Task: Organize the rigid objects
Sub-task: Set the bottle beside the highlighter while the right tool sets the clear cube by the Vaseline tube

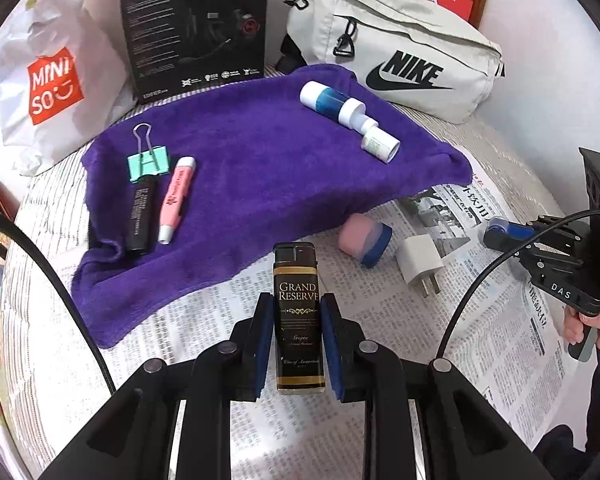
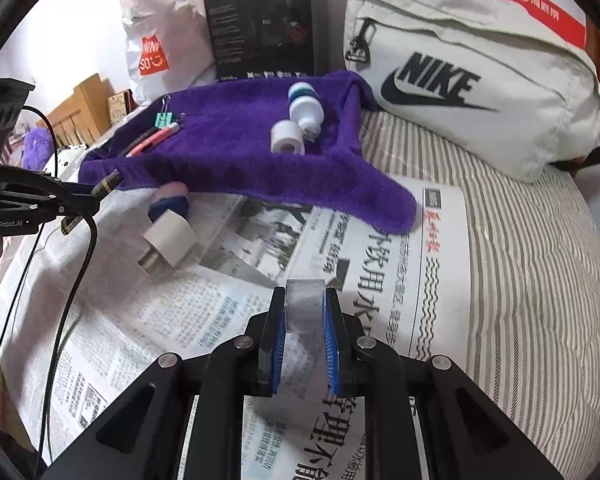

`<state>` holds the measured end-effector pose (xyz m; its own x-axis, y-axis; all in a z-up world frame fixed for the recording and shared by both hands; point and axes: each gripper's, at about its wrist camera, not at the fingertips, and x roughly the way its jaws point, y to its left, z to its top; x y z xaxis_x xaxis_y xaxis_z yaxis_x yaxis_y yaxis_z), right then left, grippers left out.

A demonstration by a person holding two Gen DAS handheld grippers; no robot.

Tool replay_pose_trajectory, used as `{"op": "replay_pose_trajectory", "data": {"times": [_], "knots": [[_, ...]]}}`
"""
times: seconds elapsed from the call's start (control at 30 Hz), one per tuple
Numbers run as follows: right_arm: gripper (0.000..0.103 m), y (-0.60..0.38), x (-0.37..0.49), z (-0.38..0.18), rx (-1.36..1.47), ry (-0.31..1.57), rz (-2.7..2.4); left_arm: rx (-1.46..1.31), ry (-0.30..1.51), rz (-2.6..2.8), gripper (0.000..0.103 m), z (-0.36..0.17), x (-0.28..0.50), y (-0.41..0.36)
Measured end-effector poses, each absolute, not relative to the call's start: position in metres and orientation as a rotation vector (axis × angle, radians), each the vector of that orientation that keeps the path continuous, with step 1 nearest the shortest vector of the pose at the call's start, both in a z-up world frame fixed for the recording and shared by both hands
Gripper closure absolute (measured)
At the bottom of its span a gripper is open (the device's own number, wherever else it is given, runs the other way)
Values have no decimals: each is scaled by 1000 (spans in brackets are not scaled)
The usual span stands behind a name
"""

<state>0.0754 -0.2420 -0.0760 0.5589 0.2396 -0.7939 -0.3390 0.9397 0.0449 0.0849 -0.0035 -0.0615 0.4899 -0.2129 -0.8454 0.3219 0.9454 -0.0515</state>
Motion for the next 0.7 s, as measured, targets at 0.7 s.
{"op": "replay_pose_trajectory", "data": {"times": [0.7], "knots": [[86, -204, 117, -31, -151, 846, 479, 75, 965, -295, 80, -37, 111, 31]]}}
